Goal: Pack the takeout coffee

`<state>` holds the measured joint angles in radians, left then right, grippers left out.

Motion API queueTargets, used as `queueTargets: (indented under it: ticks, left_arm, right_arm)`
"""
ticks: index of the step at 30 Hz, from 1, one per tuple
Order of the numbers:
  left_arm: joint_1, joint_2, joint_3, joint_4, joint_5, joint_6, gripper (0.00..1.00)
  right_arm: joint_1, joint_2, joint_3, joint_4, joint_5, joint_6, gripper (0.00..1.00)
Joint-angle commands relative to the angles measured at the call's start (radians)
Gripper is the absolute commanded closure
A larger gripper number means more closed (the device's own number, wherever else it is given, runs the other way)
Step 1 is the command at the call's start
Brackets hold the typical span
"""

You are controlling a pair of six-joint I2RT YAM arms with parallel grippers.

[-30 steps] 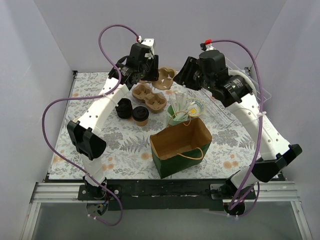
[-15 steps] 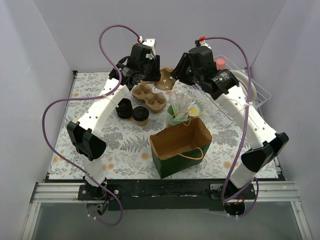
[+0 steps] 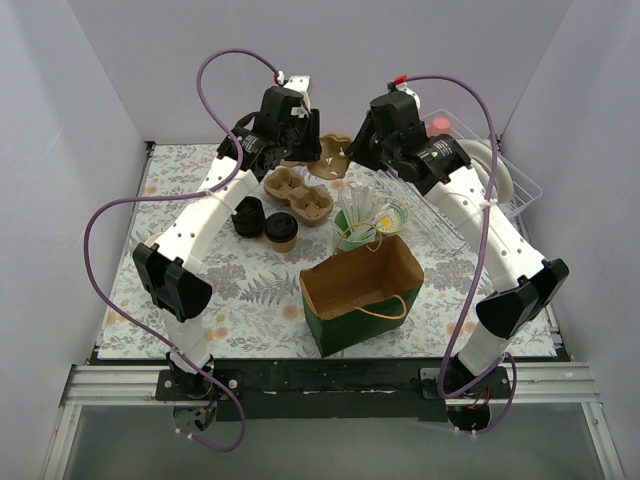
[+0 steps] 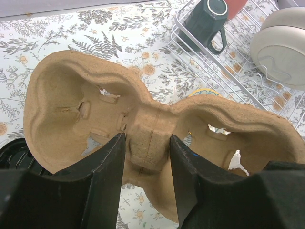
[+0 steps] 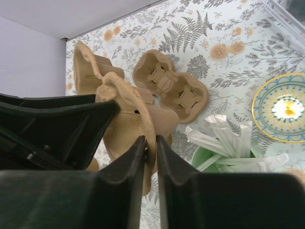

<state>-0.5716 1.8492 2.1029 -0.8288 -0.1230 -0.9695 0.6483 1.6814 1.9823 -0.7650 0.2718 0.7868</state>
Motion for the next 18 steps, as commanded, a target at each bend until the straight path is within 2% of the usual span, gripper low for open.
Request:
queueTargets:
  ticks: [1, 2, 3, 5, 8, 9, 10, 14, 18]
  left_arm:
    - [-0.005, -0.077, 0.016, 0.033, 0.013, -0.005, 0.71]
    - [-0.007, -0.079, 0.014, 0.033, 0.016, -0.002, 0.71]
    - [-0.008, -0.079, 0.014, 0.031, 0.019, 0.005, 0.67]
    - [-0.011, -0.084, 0.012, 0.03, 0.017, 0.005, 0.59]
    - [-0.011, -0.096, 0.016, 0.023, 0.017, 0.0, 0.44]
    - [-0.011, -0.099, 0.023, 0.022, 0.02, 0.0, 0.39]
    - [-0.011, -0.108, 0.037, 0.016, 0.013, -0.006, 0.29]
    - [-0.011, -0.131, 0.091, -0.003, 0.032, -0.05, 0.22]
    - [-0.011, -0.198, 0.091, -0.013, 0.086, -0.104, 0.18]
  right_arm:
    - [0.005, -0.008, 0.033, 0.001, 0.033, 0.014, 0.84]
    - [0.005, -0.014, 0.026, 0.019, 0.036, 0.003, 0.96]
    - [0.005, -0.023, 0.004, 0.036, 0.038, -0.003, 0.99]
    - [0.002, -0.058, -0.026, 0.11, 0.032, -0.033, 0.99]
    - [-0.002, -0.081, -0.014, 0.135, 0.015, -0.102, 0.99]
    - [-0.012, -0.086, 0.001, 0.125, 0.006, -0.127, 0.99]
    - [-0.019, -0.089, 0.03, 0.112, 0.001, -0.135, 0.99]
    - [-0.064, -0.121, 0.072, 0.069, -0.048, -0.184, 0.99]
    - [-0.168, -0.153, 0.148, -0.011, -0.21, -0.242, 0.99]
